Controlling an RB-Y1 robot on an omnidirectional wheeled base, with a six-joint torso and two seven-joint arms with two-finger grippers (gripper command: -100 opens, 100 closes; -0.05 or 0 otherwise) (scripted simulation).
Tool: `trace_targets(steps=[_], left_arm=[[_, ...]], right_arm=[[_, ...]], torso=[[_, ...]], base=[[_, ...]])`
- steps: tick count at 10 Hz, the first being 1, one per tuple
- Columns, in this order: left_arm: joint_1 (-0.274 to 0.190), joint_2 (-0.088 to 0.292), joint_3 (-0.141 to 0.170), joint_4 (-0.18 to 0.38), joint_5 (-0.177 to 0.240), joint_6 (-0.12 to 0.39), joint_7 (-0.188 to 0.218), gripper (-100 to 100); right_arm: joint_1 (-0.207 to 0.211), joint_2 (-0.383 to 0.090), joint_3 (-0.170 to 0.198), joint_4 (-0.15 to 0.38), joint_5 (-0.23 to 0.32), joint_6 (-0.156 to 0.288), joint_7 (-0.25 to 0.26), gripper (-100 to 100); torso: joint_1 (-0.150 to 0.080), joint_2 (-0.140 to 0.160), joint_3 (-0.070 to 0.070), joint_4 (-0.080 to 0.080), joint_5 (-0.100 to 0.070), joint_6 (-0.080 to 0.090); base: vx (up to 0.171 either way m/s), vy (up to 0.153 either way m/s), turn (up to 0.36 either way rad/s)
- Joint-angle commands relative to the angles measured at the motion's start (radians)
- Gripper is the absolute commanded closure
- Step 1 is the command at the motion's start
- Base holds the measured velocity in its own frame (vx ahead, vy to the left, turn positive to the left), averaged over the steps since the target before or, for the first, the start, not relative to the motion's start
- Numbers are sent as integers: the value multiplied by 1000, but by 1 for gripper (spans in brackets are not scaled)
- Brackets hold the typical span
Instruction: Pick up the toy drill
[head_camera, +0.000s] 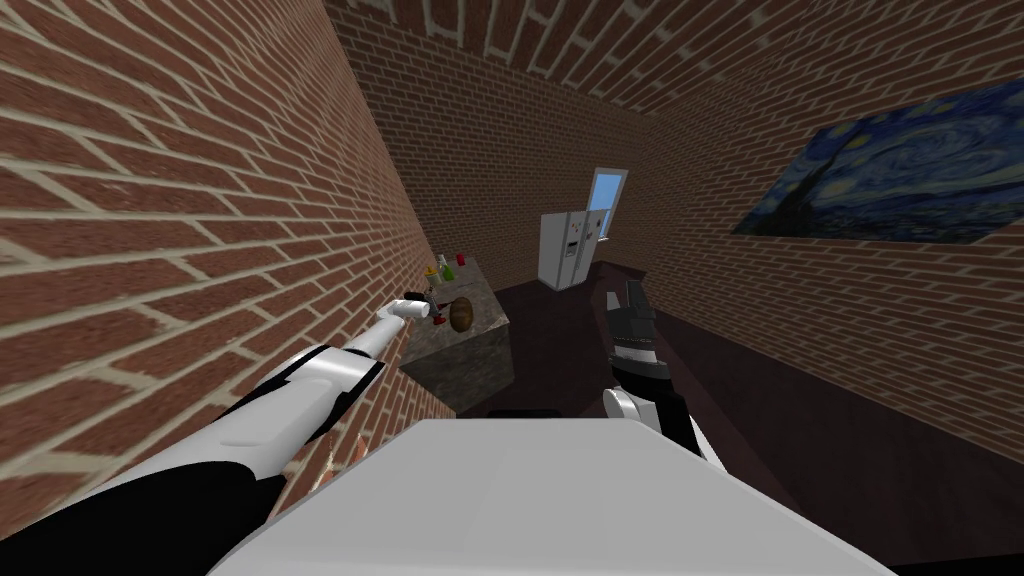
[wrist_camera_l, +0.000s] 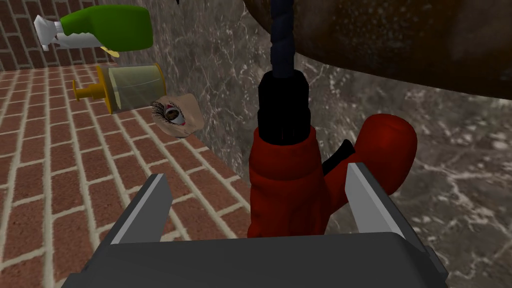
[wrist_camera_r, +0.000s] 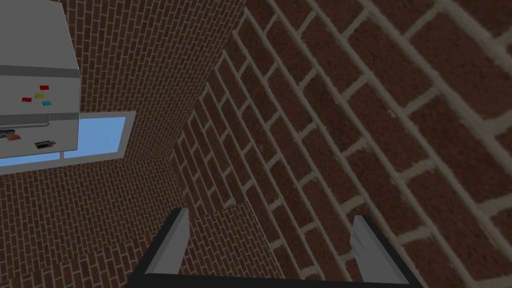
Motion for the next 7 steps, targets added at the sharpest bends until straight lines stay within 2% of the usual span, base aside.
trace_targets(steps=[1,2,3,4,7], left_arm=[[-16,1,-5,50,17,-11,-22,-100],[-16,1,-5,87,17,-11,-22,-100],[-27,-1,-6,96,39,-23,-48,-100],[-27,0,-6,101,41,-25,-53,100],[-26,-1,-7,101,41,-24,-53,100]], right_arm=[[0,0,0,0,0,0,0,0],[0,0,0,0,0,0,0,0],[0,0,0,0,0,0,0,0],[0,0,0,0,0,0,0,0],[0,0,0,0,0,0,0,0]], torso=[[0,0,0,0,0,0],[0,-1,-1,0,0,0],[1,-2,-1,-1,0,0],[0,-3,-2,-1,0,0],[0,-2,-1,0,0,0]], base=[[-8,-3,-2],[6,-2,-1],[0,0,0],[0,0,0],[0,0,0]])
